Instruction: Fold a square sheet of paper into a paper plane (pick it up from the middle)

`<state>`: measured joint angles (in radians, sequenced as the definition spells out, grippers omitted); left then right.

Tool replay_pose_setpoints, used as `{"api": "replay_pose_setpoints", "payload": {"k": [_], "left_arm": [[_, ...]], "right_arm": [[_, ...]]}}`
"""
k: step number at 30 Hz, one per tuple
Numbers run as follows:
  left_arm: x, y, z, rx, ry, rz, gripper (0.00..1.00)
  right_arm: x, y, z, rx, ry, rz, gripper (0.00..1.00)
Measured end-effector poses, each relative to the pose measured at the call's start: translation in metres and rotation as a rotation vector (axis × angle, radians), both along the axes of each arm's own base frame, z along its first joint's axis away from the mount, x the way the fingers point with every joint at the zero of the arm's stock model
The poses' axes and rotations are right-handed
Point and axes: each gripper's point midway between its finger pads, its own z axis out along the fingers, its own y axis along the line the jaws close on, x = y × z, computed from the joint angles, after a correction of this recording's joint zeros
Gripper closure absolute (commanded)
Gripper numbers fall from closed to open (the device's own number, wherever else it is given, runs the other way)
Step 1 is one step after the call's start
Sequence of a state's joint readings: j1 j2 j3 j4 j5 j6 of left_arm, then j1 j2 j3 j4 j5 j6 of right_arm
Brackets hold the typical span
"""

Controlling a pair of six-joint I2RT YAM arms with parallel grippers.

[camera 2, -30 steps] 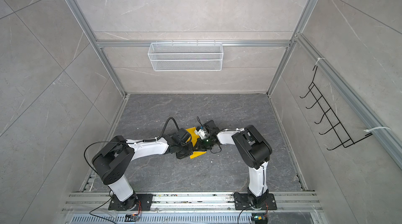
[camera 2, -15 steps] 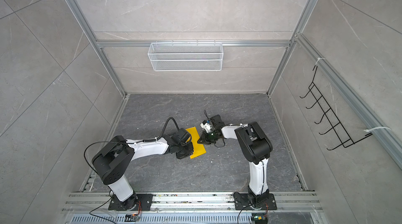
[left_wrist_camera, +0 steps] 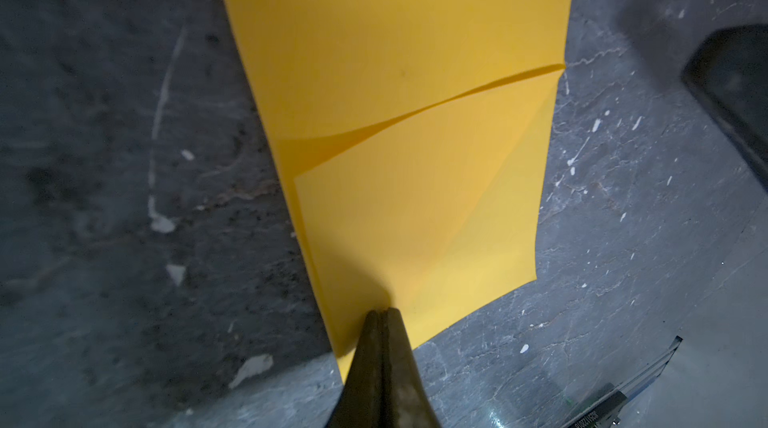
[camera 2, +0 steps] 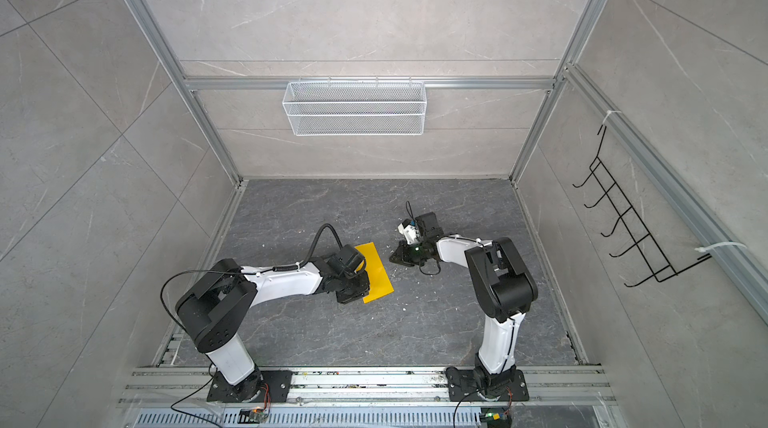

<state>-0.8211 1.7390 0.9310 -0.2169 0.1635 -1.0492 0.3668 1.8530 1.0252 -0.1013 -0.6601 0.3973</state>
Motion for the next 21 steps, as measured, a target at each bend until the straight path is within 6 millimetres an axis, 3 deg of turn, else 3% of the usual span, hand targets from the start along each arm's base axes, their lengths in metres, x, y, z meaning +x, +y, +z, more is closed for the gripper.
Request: {"api": "replay_pose_setpoints", "payload": {"k": [3,9,16,21], "left_arm": [[0.0,0.0,0.0,-0.002,0.001,-0.003,1.0],[0.0,0.0,0.0,-0.001,0.002,-0.004,1.0],[0.0,0.0,0.0,0.001,0.003,-0.006,1.0],[-0.001,0.0,0.004,0.016,0.005,-0.029,1.0]], "right_arm": [[-0.011,0.017,0.007,0.021,-0.006,0.044,0.92],[-0.038,0.043,-0.003,0.035,0.046,0.122,0.92],[-0.048,0.043,-0.031,0.001,0.123,0.13,0.92],[-0.046,0.042,-0.033,-0.013,0.13,0.125,0.93]]}}
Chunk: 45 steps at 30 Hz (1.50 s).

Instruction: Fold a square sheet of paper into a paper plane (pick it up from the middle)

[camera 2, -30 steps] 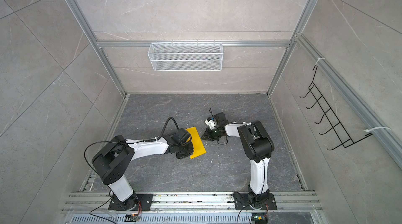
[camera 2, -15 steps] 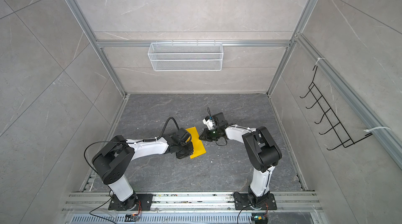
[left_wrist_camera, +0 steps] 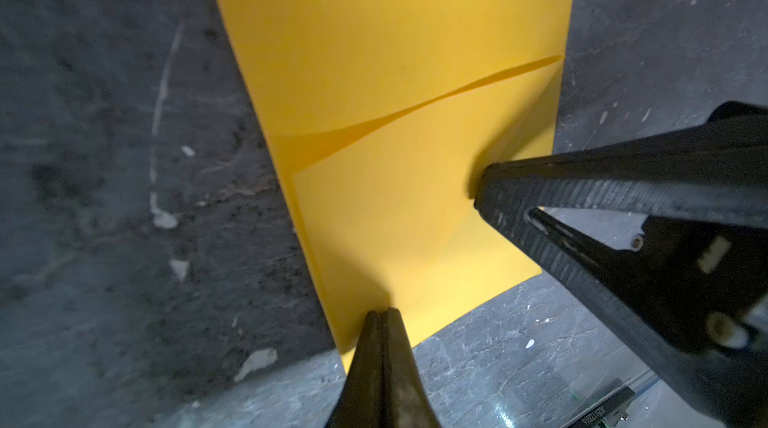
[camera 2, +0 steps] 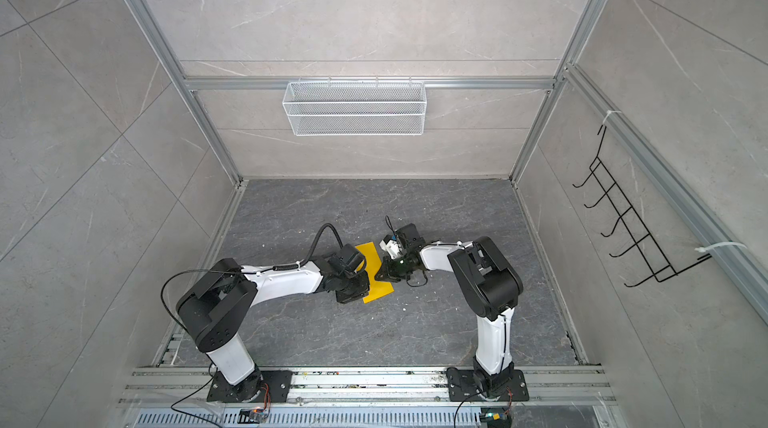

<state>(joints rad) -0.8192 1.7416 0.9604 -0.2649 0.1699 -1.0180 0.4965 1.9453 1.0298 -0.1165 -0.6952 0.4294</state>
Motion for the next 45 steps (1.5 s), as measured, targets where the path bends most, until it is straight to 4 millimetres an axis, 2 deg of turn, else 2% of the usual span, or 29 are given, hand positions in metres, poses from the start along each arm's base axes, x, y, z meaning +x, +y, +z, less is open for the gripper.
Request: {"api": "replay_pose_setpoints", "payload": {"k": [8,11,14,18,25,30,38,45], "left_arm": [[0.025,-0.029,0.029,-0.068,-0.064,-0.04,1.0],[0.03,-0.028,0.026,-0.054,-0.061,-0.029,1.0],[0.031,-0.021,0.013,-0.015,-0.038,-0.016,1.0],[0.029,-0.016,0.001,0.013,-0.01,-0.011,1.0],[0.025,-0.018,0.0,-0.002,0.007,-0.02,1.0],[0.02,-0.017,-0.003,-0.024,0.01,-0.026,0.95],[0.0,-0.003,-0.004,-0.028,0.033,-0.034,0.93],[-0.011,-0.003,-0.004,-0.024,0.049,-0.042,0.91]], "right_arm": [[0.001,-0.001,-0.001,-0.014,0.005,-0.004,0.93],[0.001,-0.001,-0.001,-0.014,0.006,-0.004,0.93],[0.001,-0.001,-0.002,-0.015,0.007,-0.004,0.93],[0.001,0.0,-0.002,-0.015,0.009,-0.004,0.93],[0.002,0.0,-0.002,-0.015,0.009,-0.004,0.93],[0.002,0.0,-0.002,-0.018,0.012,-0.004,0.93],[0.002,0.0,-0.002,-0.016,0.015,-0.003,0.93],[0.002,0.0,-0.002,-0.015,0.015,-0.003,0.93]]}}
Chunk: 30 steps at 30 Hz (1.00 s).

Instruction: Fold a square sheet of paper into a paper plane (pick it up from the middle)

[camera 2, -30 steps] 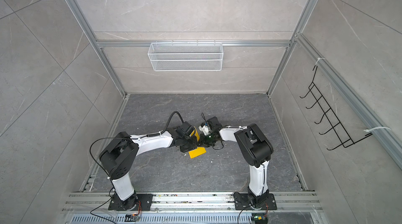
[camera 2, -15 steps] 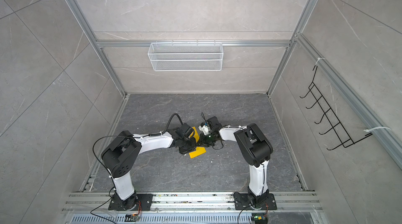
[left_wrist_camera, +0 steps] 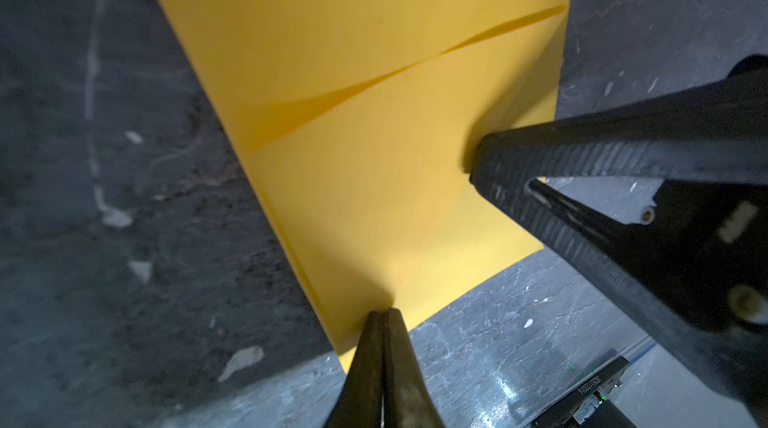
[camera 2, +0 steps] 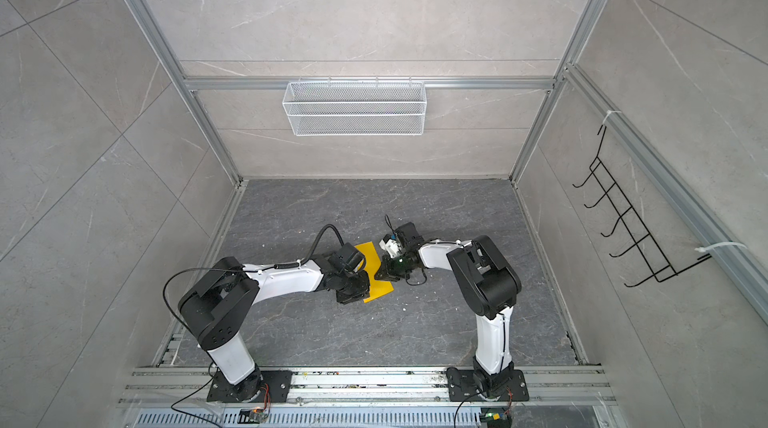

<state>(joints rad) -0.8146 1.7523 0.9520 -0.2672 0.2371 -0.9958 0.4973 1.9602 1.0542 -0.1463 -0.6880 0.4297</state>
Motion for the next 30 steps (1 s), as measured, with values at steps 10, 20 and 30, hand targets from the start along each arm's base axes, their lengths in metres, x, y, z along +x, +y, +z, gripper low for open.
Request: {"api": "replay_pose_setpoints", "payload": {"k": [10,20,30], "left_arm": [[-0.026,0.016,-0.001,0.052,0.049,-0.02,0.91],[0.002,0.016,0.033,0.018,-0.026,0.012,0.8],[0.068,0.014,0.045,-0.039,-0.115,0.097,0.81]], "right_arm": [[0.0,0.0,0.0,0.0,0.0,0.0,0.93],[0.005,0.002,0.008,0.015,-0.01,-0.026,0.82],[0.022,0.007,0.056,0.089,-0.118,-0.088,0.62]]}}
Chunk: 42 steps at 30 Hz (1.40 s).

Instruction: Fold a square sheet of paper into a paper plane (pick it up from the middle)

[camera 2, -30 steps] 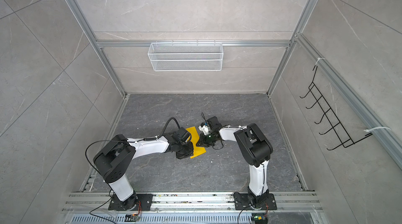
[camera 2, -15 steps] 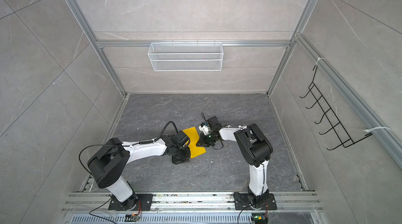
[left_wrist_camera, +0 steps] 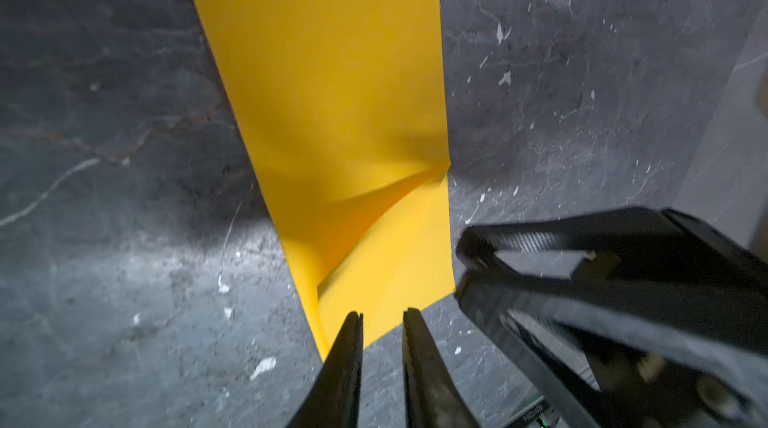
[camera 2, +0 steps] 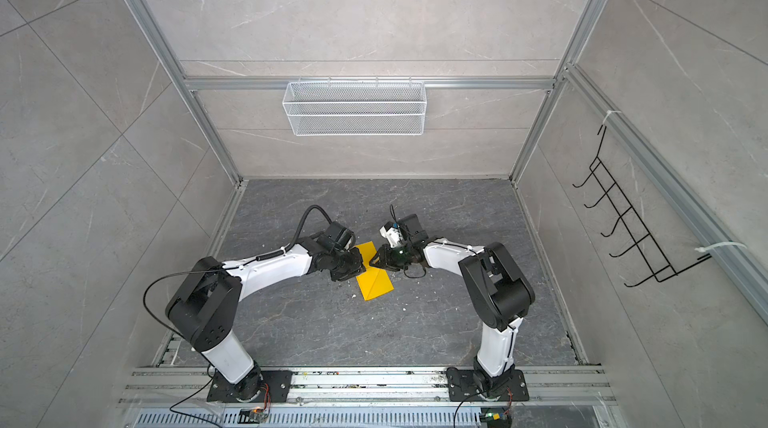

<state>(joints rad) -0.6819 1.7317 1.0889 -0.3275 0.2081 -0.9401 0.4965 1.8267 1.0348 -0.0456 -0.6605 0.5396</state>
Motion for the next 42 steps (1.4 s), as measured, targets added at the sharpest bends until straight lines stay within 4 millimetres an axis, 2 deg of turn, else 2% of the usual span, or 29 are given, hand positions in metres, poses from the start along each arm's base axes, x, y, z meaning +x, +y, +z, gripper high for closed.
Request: {"api": "replay_pose_setpoints", "payload": {"k": [3,5,8,12,21,28,38,42], "left_arm": [[0.007,0.003,-0.013,0.032,0.005,0.003,0.86],[0.007,0.007,-0.022,0.057,0.016,0.002,0.88],[0.007,0.01,-0.032,0.083,0.027,0.0,0.91],[0.006,0.014,-0.041,0.111,0.035,-0.002,0.94],[0.008,0.018,-0.043,0.135,0.029,0.008,0.95],[0.008,0.018,-0.044,0.134,0.031,0.013,0.95],[0.008,0.018,-0.044,0.133,0.032,0.013,0.95],[0.008,0.018,-0.044,0.133,0.032,0.013,0.95]], "right_arm": [[0.0,-0.006,-0.001,-0.002,0.001,-0.041,0.53],[-0.002,-0.013,-0.009,-0.015,0.022,-0.075,0.5],[-0.007,-0.021,-0.019,-0.028,0.063,-0.112,0.5],[-0.006,-0.02,-0.021,-0.017,0.076,-0.126,0.52],[-0.008,-0.017,-0.035,-0.024,0.113,-0.114,0.56],[-0.008,-0.007,-0.039,-0.012,0.135,-0.09,0.63],[-0.009,-0.005,-0.041,-0.008,0.175,-0.113,0.59],[-0.008,-0.005,-0.041,-0.004,0.189,-0.128,0.6]]}}
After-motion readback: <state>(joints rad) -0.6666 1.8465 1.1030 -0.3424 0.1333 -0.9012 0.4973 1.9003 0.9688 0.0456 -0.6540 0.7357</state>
